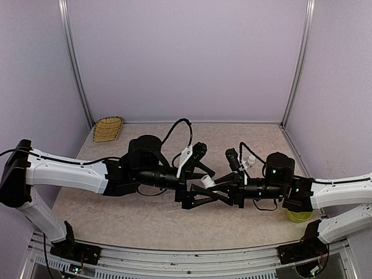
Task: Sort the pills into containers
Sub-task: Unscrew the lid of the pill bottle from the pill bottle.
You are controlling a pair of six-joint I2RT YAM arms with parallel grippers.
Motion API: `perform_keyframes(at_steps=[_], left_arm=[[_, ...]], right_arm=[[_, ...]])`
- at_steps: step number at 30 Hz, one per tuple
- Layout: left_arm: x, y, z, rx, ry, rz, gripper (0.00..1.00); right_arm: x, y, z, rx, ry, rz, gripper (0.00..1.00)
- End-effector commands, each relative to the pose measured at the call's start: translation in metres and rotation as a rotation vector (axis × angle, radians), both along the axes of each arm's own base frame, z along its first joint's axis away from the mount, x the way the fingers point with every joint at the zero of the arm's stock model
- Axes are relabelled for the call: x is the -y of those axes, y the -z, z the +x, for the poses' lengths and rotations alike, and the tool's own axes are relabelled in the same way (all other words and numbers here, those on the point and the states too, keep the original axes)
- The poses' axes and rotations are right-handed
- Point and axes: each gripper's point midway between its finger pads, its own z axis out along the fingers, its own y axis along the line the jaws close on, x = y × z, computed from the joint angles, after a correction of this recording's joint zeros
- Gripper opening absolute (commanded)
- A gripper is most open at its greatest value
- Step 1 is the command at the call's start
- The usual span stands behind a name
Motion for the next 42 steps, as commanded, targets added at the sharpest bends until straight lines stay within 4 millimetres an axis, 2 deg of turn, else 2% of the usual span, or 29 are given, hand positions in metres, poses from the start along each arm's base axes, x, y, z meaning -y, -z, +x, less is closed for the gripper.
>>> perform_keyframes(at_steps=[1,11,16,21,26,35,42], left_arm=[[-0.007,-0.002,-0.005,0.016,0.002,-0.003,0.95],[-0.013,0.0,0.001,0.017,-0.024,0.004,0.95],[-0.01,0.002,0.006,0.01,-0.043,0.007,0.95],[-0.008,0.002,0.013,0.001,-0.074,0.009,0.95],[-0.014,-0.003,0.028,-0.024,-0.135,-0.006,0.97],[-0.026,-0.017,0.036,-0.059,-0.17,-0.024,0.99],[-0.024,-0.01,0.036,-0.113,-0.155,0.057,0.98]], right_arm=[[0.016,0.011,0.023,-0.016,0.133,-0.028,0.33],[0.032,0.007,0.031,-0.004,0.187,-0.017,0.33],[0.028,0.001,0.022,0.009,0.132,0.008,0.33],[0.02,0.005,0.015,-0.001,0.066,0.011,0.26],[0.017,0.003,0.006,0.006,0.013,0.032,0.25],[0.025,-0.013,-0.004,0.075,-0.011,0.085,0.21],[0.035,-0.024,-0.013,0.168,-0.023,0.121,0.19]])
